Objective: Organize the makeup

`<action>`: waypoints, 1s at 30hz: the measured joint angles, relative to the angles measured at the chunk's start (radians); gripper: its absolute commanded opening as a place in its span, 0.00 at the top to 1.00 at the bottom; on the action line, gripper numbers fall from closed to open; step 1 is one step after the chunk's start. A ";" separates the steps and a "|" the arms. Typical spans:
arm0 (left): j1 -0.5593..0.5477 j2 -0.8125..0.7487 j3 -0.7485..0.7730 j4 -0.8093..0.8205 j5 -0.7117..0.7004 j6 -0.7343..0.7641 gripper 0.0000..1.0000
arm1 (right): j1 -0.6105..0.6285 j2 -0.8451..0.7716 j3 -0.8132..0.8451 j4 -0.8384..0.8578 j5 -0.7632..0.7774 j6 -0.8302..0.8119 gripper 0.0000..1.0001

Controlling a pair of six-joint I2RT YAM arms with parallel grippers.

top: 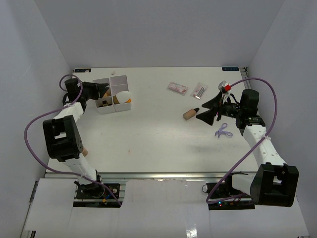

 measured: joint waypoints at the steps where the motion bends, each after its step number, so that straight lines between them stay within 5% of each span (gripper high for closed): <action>1: 0.001 -0.015 -0.005 0.022 0.022 0.028 0.53 | -0.001 0.000 0.000 0.000 -0.001 -0.001 0.10; 5: 0.010 -0.114 -0.054 0.112 0.125 0.161 0.33 | -0.005 0.000 -0.001 -0.003 -0.013 -0.031 0.10; 7: 0.018 -0.177 -0.075 0.126 0.173 0.240 0.05 | -0.005 0.000 -0.001 -0.013 -0.030 -0.066 0.10; 8: 0.022 -0.209 -0.084 0.127 0.193 0.277 0.02 | -0.005 0.000 -0.001 -0.023 -0.039 -0.088 0.10; 16: 0.040 -0.516 -0.206 0.074 0.268 0.543 0.02 | -0.005 0.005 0.009 -0.197 -0.087 -0.369 0.10; 24: 0.026 -0.888 -0.414 0.018 0.243 0.713 0.02 | -0.004 0.245 0.337 -0.750 0.080 -1.027 0.08; 30: -0.056 -0.957 -0.519 0.001 0.230 0.810 0.02 | 0.032 0.277 0.367 -0.951 0.268 -1.404 0.08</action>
